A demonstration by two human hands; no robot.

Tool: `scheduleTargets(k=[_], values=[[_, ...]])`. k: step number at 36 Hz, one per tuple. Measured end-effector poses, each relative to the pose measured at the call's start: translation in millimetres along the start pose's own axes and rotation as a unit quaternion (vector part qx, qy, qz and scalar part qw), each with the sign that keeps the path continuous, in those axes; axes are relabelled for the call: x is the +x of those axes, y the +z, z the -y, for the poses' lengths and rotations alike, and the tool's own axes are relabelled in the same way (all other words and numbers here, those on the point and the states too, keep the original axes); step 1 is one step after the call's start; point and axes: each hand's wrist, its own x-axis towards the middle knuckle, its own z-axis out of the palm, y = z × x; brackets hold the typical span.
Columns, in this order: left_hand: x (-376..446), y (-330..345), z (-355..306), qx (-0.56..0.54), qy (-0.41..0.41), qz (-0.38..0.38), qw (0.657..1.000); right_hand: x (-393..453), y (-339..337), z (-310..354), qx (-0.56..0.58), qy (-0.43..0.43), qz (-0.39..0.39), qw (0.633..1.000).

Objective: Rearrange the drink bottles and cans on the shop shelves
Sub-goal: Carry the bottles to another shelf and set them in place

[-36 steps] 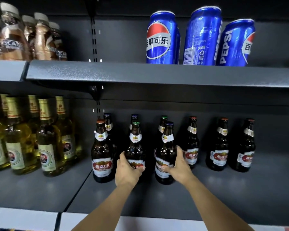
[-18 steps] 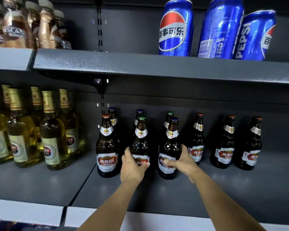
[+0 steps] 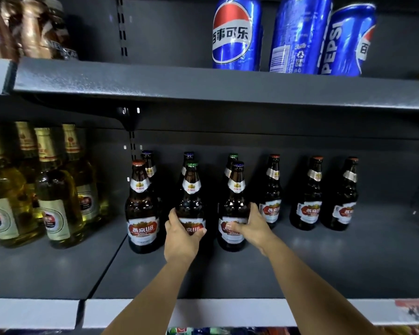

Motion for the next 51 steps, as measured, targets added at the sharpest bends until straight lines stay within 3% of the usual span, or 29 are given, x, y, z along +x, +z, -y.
scheduleTargets(k=[4,11,23,28,35,51], values=[[-11,5,0,-0.004,-0.016,-0.013,1.000,-13,-3,-3,-0.046,-0.017,-0.019,0.999],[-75,25,-17,0.193,0.005,-0.127,0.973,-57,-53,-20,-0.184,-0.025,-0.047,0.982],[-193,160,-114,0.321,0.198,0.049,0.925,-170,-259,-121,-0.225,0.053,-0.110,0.967],[-249,235,-169,0.308,0.261,0.092,0.910,-213,-354,-167,-0.284,0.079,-0.134,0.946],[-294,324,-227,0.231,0.278,0.136,0.922,-239,-457,-211,-0.313,0.128,-0.188,0.922],[-294,507,-323,0.059,0.230,0.241,0.941,-164,-590,-270,-0.363,0.142,-0.238,0.890]])
